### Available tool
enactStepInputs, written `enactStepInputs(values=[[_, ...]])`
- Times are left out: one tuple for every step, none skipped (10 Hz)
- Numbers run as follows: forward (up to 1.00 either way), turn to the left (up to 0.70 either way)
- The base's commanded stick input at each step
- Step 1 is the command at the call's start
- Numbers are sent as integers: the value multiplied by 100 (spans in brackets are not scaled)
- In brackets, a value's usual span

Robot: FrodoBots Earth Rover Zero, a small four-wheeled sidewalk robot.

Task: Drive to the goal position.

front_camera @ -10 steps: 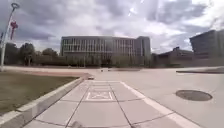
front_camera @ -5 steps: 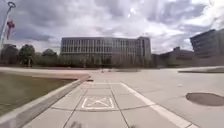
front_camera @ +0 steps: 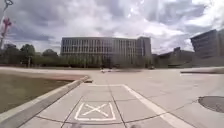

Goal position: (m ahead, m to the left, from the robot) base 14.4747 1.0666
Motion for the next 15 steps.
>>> enactStepInputs(values=[[70,0],[70,0],[70,0],[70,0],[70,0],[70,2],[70,12],[70,22],[70,21],[70,16],[70,1],[70,0],[70,0],[70,0],[70,0]])
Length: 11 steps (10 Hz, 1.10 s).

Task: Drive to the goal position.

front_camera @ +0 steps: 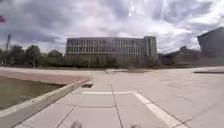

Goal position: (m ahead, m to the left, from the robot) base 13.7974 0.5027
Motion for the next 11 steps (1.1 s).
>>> enactStepInputs(values=[[70,0],[70,0],[70,0],[70,0],[70,0],[70,0],[70,-8],[70,-24],[70,-31],[70,-31],[70,-17]])
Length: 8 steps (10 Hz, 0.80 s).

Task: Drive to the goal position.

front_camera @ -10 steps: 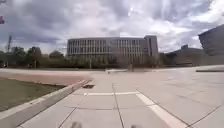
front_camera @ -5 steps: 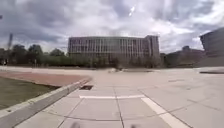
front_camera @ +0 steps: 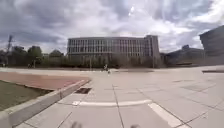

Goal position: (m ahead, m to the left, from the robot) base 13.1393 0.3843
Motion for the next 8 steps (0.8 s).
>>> enactStepInputs(values=[[70,0],[70,0],[70,0],[70,0],[70,0],[70,0],[70,0],[70,0]])
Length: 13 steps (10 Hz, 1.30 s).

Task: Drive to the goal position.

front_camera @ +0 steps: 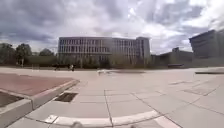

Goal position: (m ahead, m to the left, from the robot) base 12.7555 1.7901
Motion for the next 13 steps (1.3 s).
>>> enactStepInputs(values=[[70,0],[70,0],[70,0],[70,0],[70,0],[70,0],[70,0],[70,0],[70,0],[70,0],[70,0],[70,0],[70,0]])
